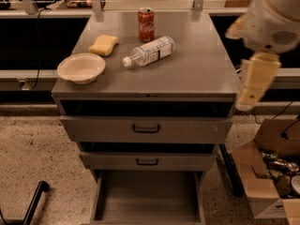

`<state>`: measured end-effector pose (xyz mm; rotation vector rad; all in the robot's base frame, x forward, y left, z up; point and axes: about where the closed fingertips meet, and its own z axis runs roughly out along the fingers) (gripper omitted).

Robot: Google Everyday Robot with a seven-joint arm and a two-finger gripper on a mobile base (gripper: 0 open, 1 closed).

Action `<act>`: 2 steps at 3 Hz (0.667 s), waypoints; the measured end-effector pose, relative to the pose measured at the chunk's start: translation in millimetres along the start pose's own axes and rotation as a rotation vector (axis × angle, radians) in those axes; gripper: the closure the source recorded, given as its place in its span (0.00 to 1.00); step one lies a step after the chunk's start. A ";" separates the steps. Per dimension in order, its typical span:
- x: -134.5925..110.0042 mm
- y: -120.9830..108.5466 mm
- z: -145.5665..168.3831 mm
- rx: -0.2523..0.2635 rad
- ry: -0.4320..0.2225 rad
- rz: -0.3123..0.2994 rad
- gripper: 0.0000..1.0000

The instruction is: Place blue plastic bottle into bottom drawer

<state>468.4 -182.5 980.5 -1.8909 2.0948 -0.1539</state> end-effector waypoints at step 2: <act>-136.7 -66.5 87.9 -0.023 0.114 -0.441 0.00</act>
Offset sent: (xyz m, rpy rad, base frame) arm 0.1714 0.2318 -0.0858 -0.4044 -0.0003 0.6077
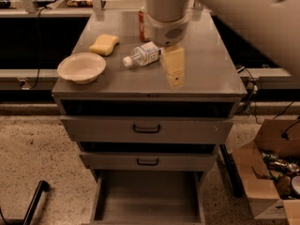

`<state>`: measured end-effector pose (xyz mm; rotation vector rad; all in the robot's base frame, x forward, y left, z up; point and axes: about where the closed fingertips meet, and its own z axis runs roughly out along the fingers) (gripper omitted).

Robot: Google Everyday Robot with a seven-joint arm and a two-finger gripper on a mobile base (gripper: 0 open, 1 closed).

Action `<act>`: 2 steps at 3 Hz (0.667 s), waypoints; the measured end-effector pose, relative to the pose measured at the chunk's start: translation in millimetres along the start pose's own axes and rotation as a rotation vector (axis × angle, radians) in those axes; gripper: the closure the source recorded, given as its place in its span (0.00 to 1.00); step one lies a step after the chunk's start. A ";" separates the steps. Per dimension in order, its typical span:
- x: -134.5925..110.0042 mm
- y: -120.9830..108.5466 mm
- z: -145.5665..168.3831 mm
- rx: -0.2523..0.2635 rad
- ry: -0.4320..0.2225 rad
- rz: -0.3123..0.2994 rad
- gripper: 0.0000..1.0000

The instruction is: Place blue plastic bottle into bottom drawer

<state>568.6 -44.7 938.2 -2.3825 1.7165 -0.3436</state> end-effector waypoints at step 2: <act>-59.0 -67.0 60.3 -0.022 0.003 -0.136 0.00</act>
Offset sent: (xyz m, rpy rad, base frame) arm 0.0499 0.0598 -0.0337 -0.0538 0.0184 0.1025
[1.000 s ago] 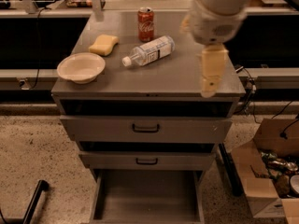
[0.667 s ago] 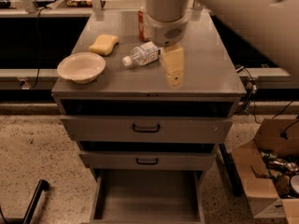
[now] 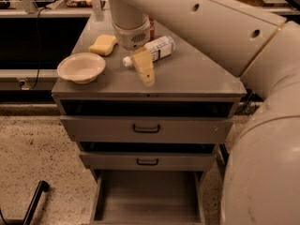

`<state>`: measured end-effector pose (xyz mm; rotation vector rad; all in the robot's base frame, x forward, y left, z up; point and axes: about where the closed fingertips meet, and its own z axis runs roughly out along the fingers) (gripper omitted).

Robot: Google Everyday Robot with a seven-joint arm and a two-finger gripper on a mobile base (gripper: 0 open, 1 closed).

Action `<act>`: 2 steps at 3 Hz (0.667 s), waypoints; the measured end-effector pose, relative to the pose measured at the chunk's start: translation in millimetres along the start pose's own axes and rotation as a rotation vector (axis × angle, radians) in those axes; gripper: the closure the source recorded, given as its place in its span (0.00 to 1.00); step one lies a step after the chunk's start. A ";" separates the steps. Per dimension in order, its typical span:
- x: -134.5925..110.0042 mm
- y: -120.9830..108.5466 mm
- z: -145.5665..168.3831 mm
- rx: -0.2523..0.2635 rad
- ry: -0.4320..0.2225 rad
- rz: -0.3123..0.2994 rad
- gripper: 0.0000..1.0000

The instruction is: Place blue plastic bottle into bottom drawer

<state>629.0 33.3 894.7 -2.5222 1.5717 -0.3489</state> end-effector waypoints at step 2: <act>17.6 -39.4 30.3 0.004 -0.096 -0.023 0.00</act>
Offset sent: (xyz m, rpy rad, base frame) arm 0.0995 -0.0010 -0.0256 0.1584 0.0790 0.0717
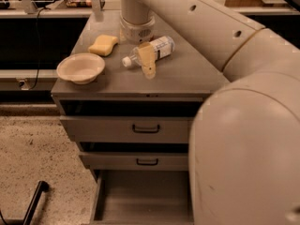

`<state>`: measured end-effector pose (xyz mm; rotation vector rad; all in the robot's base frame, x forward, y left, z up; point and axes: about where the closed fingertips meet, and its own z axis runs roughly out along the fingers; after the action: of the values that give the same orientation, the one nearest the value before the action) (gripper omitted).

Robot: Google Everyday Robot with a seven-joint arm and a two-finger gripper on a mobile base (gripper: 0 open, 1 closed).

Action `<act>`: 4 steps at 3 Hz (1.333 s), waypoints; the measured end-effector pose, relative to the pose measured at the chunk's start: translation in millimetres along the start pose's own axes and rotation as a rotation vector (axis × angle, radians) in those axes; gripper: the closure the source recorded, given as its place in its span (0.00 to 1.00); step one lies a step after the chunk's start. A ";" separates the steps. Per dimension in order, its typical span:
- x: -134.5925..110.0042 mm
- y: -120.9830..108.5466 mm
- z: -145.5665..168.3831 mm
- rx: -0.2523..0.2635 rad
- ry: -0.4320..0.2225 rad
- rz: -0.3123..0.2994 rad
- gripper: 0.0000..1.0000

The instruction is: Place blue plastic bottle into bottom drawer

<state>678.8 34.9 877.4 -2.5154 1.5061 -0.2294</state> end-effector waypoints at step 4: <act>-1.5 -64.9 61.2 -0.056 -0.061 -0.053 0.55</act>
Offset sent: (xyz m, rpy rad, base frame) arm 0.0716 0.0208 -0.0356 -0.0159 0.1098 0.0529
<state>747.8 71.7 834.3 -2.5826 1.4442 -0.1190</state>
